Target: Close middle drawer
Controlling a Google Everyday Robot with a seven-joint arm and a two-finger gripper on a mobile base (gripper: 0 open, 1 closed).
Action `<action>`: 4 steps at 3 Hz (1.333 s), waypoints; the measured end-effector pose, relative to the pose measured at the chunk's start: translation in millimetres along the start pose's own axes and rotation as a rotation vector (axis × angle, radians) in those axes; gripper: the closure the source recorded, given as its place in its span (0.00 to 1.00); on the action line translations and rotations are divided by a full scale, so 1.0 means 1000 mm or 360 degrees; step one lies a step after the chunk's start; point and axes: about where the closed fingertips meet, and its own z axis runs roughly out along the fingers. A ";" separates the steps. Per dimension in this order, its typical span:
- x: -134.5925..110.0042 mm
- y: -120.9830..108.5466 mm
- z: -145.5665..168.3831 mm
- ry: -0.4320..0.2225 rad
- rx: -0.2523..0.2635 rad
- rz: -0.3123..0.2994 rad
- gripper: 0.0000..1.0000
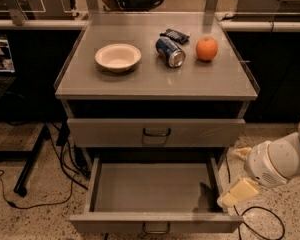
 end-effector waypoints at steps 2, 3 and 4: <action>0.000 0.000 0.000 0.0000 0.0000 0.0000 0.71; 0.000 0.000 0.000 0.0000 0.0000 0.0000 0.94; 0.014 0.001 0.014 -0.0009 0.0072 0.0046 1.00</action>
Offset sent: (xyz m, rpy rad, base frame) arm 0.0000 0.0000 0.0000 0.0000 0.0000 0.0000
